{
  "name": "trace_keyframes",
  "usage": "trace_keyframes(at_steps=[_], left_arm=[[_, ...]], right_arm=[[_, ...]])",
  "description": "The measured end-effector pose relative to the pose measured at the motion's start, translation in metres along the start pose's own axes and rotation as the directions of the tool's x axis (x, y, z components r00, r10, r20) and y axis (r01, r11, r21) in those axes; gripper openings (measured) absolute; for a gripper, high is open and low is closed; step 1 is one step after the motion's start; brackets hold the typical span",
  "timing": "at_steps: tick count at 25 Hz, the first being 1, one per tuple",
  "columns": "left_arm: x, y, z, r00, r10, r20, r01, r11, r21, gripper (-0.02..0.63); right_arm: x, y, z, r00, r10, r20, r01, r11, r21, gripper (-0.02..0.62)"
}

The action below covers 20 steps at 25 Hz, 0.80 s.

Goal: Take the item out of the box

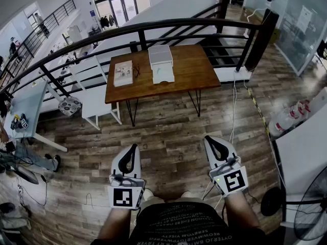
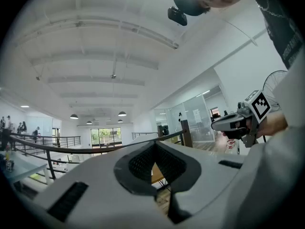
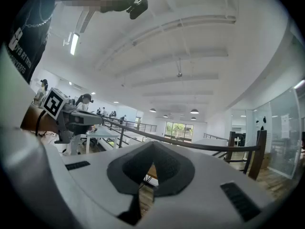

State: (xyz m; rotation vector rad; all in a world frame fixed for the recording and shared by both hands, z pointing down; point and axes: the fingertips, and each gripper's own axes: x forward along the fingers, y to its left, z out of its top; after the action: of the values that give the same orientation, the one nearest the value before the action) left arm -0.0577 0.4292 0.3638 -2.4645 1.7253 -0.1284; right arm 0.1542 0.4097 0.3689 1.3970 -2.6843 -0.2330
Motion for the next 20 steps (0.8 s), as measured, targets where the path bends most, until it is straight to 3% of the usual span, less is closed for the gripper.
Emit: trace_keyframes(at_steps=[8, 13, 19, 20], left_arm=[[0.013, -0.037, 0.015, 1.000, 0.025, 0.014, -0.025, 1.000, -0.008, 0.005], [0.016, -0.055, 0.005, 0.998, 0.040, -0.042, -0.038, 0.999, 0.031, 0.005], [0.024, -0.065, 0.006, 0.999, 0.041, -0.014, -0.041, 0.998, 0.041, 0.005], [0.026, -0.064, 0.007, 0.999, 0.044, -0.005, -0.044, 0.999, 0.028, 0.005]], right_arm=[[-0.021, -0.031, -0.006, 1.000, 0.016, 0.015, -0.017, 0.999, 0.043, -0.006], [-0.032, -0.047, -0.019, 0.999, 0.036, 0.012, -0.036, 0.998, 0.060, -0.005], [-0.030, -0.059, -0.033, 0.999, 0.038, -0.013, -0.037, 0.997, 0.073, -0.005], [-0.028, -0.059, -0.034, 0.999, 0.044, -0.016, -0.042, 0.996, 0.074, 0.024]])
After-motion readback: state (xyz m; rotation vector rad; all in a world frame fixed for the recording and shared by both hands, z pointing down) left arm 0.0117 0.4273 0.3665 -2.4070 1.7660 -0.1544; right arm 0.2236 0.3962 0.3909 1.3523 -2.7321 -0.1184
